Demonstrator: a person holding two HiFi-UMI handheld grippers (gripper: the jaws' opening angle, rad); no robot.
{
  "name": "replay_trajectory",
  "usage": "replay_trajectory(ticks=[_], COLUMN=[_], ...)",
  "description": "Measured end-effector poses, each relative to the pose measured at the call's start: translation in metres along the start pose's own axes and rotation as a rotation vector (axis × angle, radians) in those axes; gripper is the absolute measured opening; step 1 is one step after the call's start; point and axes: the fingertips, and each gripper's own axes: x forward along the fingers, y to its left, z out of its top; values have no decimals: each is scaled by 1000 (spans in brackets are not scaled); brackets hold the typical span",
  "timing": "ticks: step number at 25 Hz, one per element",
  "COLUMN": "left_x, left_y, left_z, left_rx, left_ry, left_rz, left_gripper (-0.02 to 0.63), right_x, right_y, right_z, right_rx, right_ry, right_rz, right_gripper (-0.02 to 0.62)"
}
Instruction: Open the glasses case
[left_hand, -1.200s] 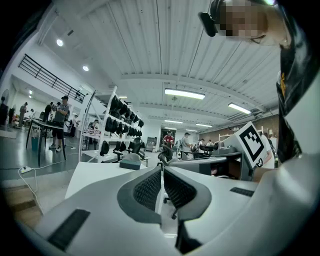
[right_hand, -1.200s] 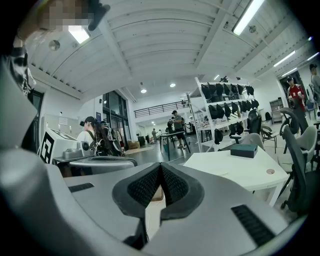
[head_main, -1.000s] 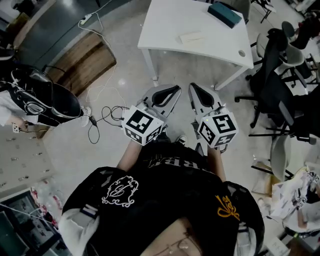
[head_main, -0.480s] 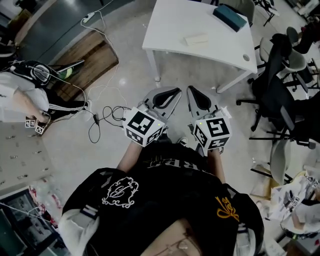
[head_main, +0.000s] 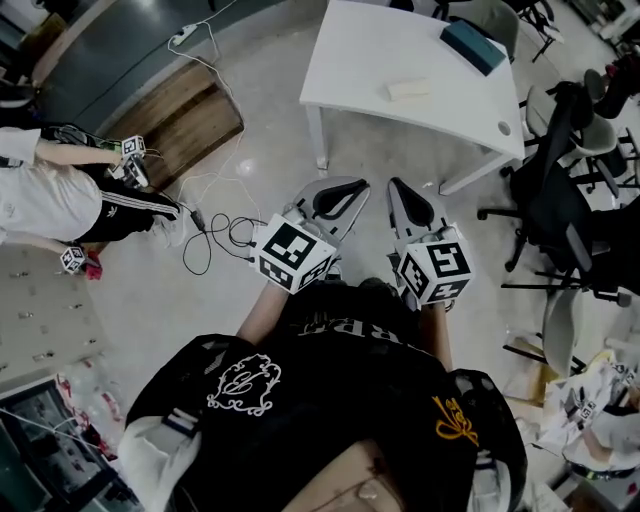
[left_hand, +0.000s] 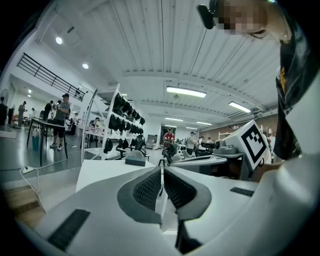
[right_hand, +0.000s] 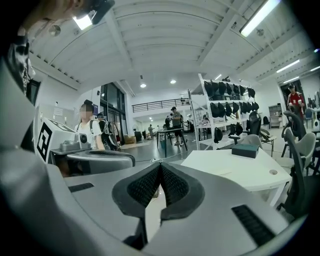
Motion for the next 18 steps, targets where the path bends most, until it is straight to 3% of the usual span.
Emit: replay_trajectory(ticks=[12, 18], left_x=[7, 16], left_y=[23, 44], left_z=[-11, -13], left_rx=[-23, -41], left_ry=[13, 21], left_rz=[-17, 22], left_gripper=[31, 31], right_x=[16, 34], right_y=[-18, -29], right_z=[-5, -5], right_rx=[35, 45], right_ry=[18, 34], right_rz=[-41, -13], right_gripper=[12, 12])
